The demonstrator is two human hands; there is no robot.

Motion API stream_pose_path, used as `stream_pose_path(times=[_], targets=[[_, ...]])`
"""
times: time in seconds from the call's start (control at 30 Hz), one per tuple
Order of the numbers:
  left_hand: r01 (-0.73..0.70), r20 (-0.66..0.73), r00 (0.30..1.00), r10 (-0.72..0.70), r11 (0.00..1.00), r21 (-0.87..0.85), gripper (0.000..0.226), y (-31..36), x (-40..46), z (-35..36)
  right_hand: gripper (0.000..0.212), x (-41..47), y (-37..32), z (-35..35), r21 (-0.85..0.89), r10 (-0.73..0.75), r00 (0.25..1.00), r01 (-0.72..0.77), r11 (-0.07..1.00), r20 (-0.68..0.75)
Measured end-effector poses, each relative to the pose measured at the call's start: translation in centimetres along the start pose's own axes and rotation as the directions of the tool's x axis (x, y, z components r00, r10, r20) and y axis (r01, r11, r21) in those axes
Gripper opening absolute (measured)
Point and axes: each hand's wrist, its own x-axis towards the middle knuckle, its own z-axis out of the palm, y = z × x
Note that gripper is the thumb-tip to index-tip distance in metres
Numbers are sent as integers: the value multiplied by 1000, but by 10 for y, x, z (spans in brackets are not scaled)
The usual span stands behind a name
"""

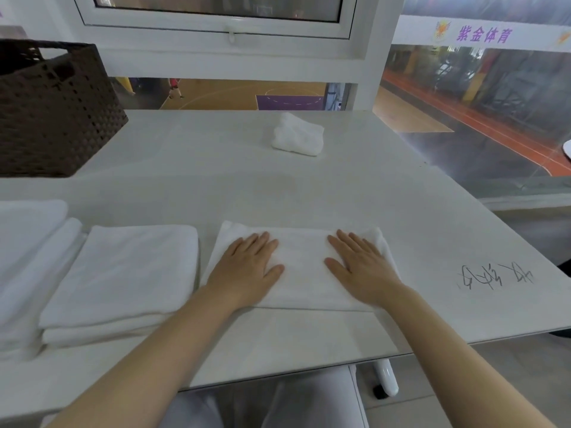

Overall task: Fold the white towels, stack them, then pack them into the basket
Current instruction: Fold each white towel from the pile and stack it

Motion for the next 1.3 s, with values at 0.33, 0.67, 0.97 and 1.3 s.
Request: stream_pose_path(times=[0.33,0.67,0.97,1.3], targets=[[273,-17,962,-272,962,11,83,3,0,1,67,-4,57,-5,131,202,979,-205,970,32],[-96,-16,995,96,995,-5,64,87,-12,6,28,-13,67,-17,591,467,855,-262,763,-225],[-541,-128,796,591,790,287,31,188,-5,36,50,23,74,-55,475,446,885,-453,754,134],[-432,-69,881,469,853,292,29,209,7,26,38,40,76,-64,476,328,902,-428,768,282]])
